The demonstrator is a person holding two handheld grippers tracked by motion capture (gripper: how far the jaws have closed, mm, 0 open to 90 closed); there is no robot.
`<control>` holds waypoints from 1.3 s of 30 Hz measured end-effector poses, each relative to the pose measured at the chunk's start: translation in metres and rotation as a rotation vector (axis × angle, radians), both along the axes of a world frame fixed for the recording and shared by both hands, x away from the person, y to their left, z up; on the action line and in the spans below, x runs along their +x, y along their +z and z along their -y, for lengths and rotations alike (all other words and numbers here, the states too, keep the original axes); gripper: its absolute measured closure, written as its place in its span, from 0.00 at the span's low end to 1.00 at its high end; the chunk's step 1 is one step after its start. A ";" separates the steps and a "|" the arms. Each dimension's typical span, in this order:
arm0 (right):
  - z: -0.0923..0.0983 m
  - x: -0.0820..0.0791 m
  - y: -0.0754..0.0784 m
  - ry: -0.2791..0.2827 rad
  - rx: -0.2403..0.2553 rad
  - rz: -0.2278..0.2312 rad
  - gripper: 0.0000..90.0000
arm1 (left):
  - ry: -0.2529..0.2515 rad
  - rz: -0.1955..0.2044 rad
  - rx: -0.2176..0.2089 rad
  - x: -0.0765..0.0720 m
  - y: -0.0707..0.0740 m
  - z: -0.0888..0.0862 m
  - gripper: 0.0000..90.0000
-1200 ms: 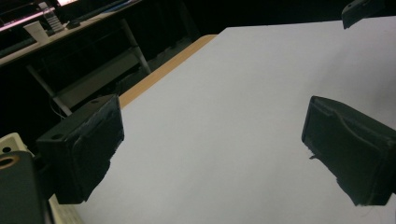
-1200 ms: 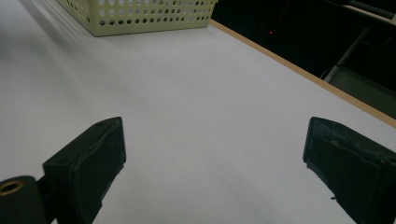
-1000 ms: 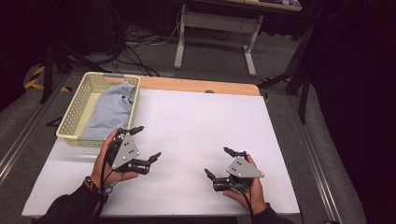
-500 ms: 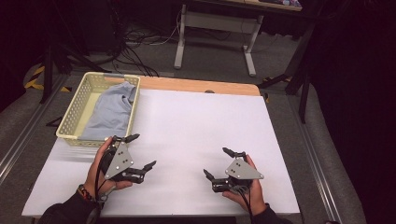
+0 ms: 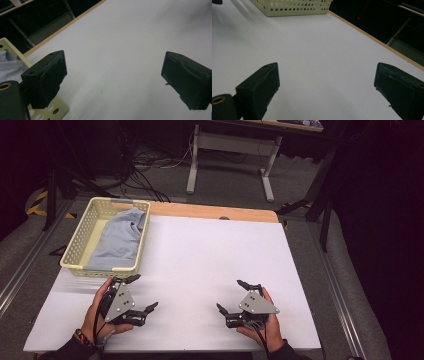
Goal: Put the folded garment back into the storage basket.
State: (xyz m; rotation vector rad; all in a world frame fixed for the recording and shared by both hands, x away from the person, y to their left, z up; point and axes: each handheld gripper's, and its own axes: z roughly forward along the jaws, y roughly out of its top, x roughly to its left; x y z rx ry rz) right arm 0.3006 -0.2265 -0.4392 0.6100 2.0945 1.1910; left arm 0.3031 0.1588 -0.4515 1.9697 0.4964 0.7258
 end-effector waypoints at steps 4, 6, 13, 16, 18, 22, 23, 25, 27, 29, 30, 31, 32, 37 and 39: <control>0.000 0.000 -0.001 -0.015 -0.012 0.003 0.08 | 0.009 -0.033 -0.010 -0.005 -0.006 -0.006 0.08; 0.001 0.000 0.000 -0.011 -0.008 0.005 0.08 | 0.016 -0.047 -0.016 -0.008 -0.009 -0.008 0.08; 0.001 0.000 0.000 -0.011 -0.006 0.010 0.08 | 0.016 -0.048 -0.020 -0.008 -0.010 -0.010 0.08; 0.000 0.001 0.000 -0.011 -0.008 0.007 0.08 | 0.014 -0.048 -0.023 -0.008 -0.010 -0.010 0.08; -0.002 0.002 -0.001 -0.011 -0.009 -0.007 0.08 | 0.007 -0.051 -0.024 -0.009 -0.011 -0.010 0.08; -0.003 0.002 -0.002 -0.008 -0.018 -0.009 0.08 | 0.003 -0.050 -0.018 -0.008 -0.011 -0.010 0.08; -0.003 0.002 -0.003 -0.008 -0.019 -0.012 0.08 | 0.005 -0.050 -0.023 -0.009 -0.010 -0.010 0.08; -0.003 0.003 -0.003 -0.007 -0.018 -0.017 0.08 | 0.002 -0.047 -0.023 -0.009 -0.010 -0.010 0.08; -0.003 0.004 -0.003 -0.005 -0.019 -0.017 0.08 | -0.002 -0.051 -0.019 -0.009 -0.010 -0.009 0.08; -0.003 0.005 -0.004 -0.001 -0.022 -0.019 0.08 | -0.002 -0.052 -0.011 -0.009 -0.011 -0.009 0.08; -0.003 0.005 -0.004 -0.001 -0.022 -0.020 0.08 | 0.000 -0.057 -0.017 -0.009 -0.011 -0.009 0.08; -0.003 0.005 -0.004 -0.001 -0.023 -0.022 0.08 | 0.000 -0.059 -0.017 -0.009 -0.012 -0.009 0.08; -0.003 0.005 -0.004 -0.001 -0.022 -0.021 0.08 | 0.002 -0.059 -0.014 -0.010 -0.012 -0.008 0.08; -0.004 0.005 -0.004 -0.001 -0.024 -0.023 0.08 | 0.000 -0.058 -0.013 -0.010 -0.012 -0.008 0.08; -0.004 0.005 -0.004 -0.002 -0.026 -0.025 0.08 | -0.003 -0.059 -0.012 -0.010 -0.012 -0.008 0.08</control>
